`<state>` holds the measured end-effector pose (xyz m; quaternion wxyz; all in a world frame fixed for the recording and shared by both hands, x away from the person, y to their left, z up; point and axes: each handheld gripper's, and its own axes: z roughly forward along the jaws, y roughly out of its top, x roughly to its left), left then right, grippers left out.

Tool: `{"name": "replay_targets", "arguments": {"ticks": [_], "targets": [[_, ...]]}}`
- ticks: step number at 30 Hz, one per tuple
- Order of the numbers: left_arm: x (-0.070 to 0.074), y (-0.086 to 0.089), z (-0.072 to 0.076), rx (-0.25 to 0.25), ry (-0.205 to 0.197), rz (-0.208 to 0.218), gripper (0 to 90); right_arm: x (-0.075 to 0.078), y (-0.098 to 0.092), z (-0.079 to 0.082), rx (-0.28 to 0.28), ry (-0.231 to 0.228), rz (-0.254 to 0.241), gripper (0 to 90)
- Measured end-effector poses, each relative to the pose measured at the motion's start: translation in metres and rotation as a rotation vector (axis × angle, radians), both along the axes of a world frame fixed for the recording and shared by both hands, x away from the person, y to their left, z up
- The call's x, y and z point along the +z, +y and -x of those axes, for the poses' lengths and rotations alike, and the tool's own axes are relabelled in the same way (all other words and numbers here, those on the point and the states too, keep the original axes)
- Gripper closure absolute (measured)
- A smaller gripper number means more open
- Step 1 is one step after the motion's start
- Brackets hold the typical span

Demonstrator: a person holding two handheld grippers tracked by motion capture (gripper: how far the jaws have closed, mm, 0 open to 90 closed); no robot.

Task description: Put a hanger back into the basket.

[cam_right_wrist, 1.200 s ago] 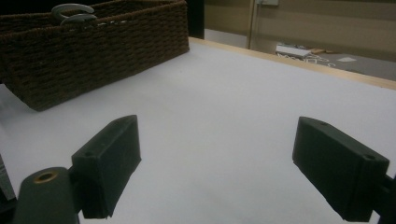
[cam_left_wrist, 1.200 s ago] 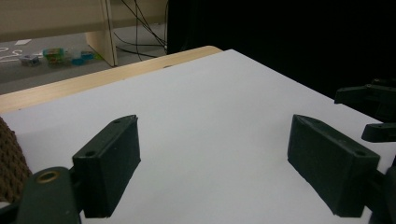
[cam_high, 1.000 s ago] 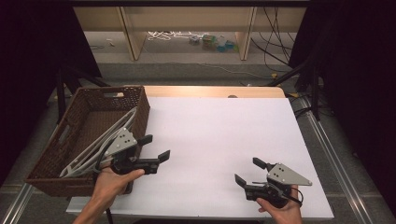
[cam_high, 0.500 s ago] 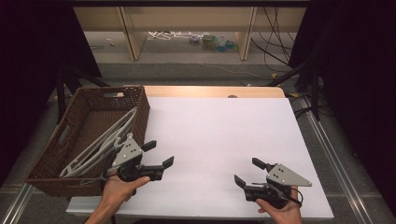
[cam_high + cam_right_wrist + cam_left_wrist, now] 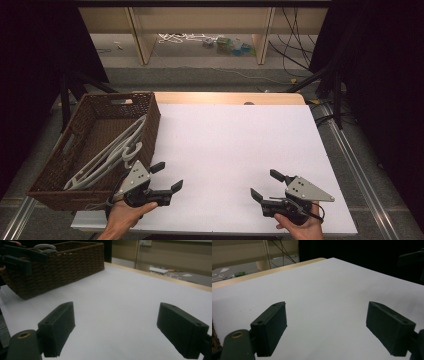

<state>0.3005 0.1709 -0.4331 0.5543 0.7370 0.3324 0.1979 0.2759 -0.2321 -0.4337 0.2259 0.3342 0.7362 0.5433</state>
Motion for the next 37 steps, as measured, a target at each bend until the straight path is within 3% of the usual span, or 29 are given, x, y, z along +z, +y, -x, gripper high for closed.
{"name": "replay_targets", "arguments": {"ticks": [1, 4, 7, 13, 21, 23, 26, 36, 37], "targets": [[-0.001, 0.0, 0.001, 0.006, 0.012, 0.017, 16.7, 0.0, 0.0, 0.0, 0.0, 0.0, 0.0, 15.8], [-0.003, 0.002, 0.004, 0.003, -0.007, 0.02, 16.7, 0.0, 0.001, 0.001, -0.001, 0.0, -0.007, 15.8], [-0.006, 0.004, 0.004, -0.006, -0.03, 0.002, 16.7, 0.0, 0.001, 0.001, 0.005, -0.002, 0.003, 15.8], [-0.01, 0.005, 0.009, 0.025, 0.004, 0.009, 16.8, 0.0, 0.001, 0.001, 0.002, -0.002, 0.003, 15.8], [-0.011, 0.005, 0.009, 0.018, 0.009, 0.003, 16.7, 0.001, 0.002, 0.001, 0.004, 0.002, 0.011, 15.8], [-0.011, 0.005, 0.008, -0.003, -0.002, -0.003, 16.7, 0.001, 0.002, 0.002, 0.006, 0.0, 0.013, 15.8], [-0.011, 0.005, 0.008, 0.002, 0.001, -0.014, 16.7, 0.001, 0.002, 0.001, 0.01, 0.003, 0.007, 15.8], [-0.011, 0.004, 0.008, 0.013, 0.012, 0.008, 16.7, 0.001, 0.002, 0.001, 0.005, 0.001, 0.012, 15.8], [-0.011, 0.005, 0.008, 0.008, 0.005, -0.011, 16.7, 0.001, 0.002, 0.001, 0.005, 0.001, 0.012, 15.8]]}}
